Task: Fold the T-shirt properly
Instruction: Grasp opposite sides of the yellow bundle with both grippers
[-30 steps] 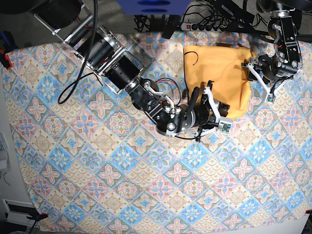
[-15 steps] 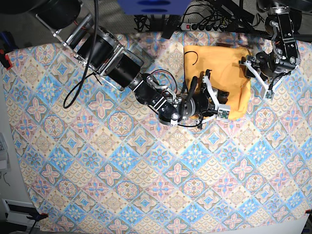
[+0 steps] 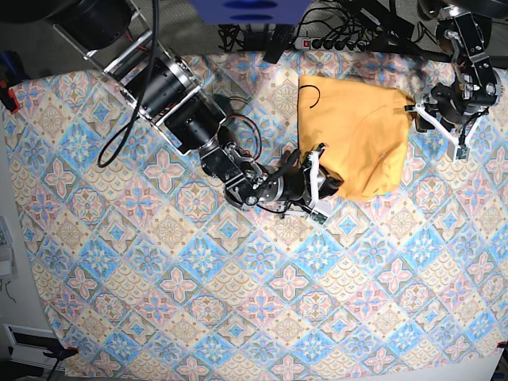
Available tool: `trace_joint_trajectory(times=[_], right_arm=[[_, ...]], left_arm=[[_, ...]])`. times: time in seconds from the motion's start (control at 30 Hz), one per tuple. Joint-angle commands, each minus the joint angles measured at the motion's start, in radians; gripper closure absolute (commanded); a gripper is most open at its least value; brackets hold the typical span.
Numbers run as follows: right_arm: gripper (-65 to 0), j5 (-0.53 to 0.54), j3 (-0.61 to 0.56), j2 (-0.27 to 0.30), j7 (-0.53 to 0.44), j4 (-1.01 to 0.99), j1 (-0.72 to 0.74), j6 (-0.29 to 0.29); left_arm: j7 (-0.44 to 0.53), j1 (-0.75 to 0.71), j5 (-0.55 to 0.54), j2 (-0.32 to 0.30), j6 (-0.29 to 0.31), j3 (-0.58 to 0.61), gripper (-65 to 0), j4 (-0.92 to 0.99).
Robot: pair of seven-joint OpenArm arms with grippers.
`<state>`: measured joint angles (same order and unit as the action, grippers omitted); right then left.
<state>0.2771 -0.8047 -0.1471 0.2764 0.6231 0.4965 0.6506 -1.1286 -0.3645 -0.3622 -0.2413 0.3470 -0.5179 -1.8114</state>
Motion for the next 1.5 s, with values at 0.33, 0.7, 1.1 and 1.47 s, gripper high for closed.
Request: trace_joint_trajectory(times=[0.33, 0.7, 1.1, 1.47], right_arm=[[-10.2, -0.149, 0.158, -0.01, -0.016, 0.068, -0.011, 0.001], [-10.2, -0.147, 0.155, -0.01, -0.015, 0.086, -0.009, 0.001], [-10.1, -0.152, 0.16, 0.007, 0.047, 0.086, -0.012, 0.001], [-10.1, -0.147, 0.164, 0.151, 0.097, 0.268, -0.06, 0.001]], left_arm=[[0.011, -0.124, -0.008, 0.001, 0.007, 0.064, -33.1, -0.19], [0.014, -0.156, -0.025, -0.069, 0.001, 0.216, -33.1, -0.106], [0.13, 0.034, 0.139, -0.069, -0.001, 0.362, -33.1, 0.197], [0.181, 0.282, 0.239, -0.071, -0.001, 0.526, -33.1, 0.375]])
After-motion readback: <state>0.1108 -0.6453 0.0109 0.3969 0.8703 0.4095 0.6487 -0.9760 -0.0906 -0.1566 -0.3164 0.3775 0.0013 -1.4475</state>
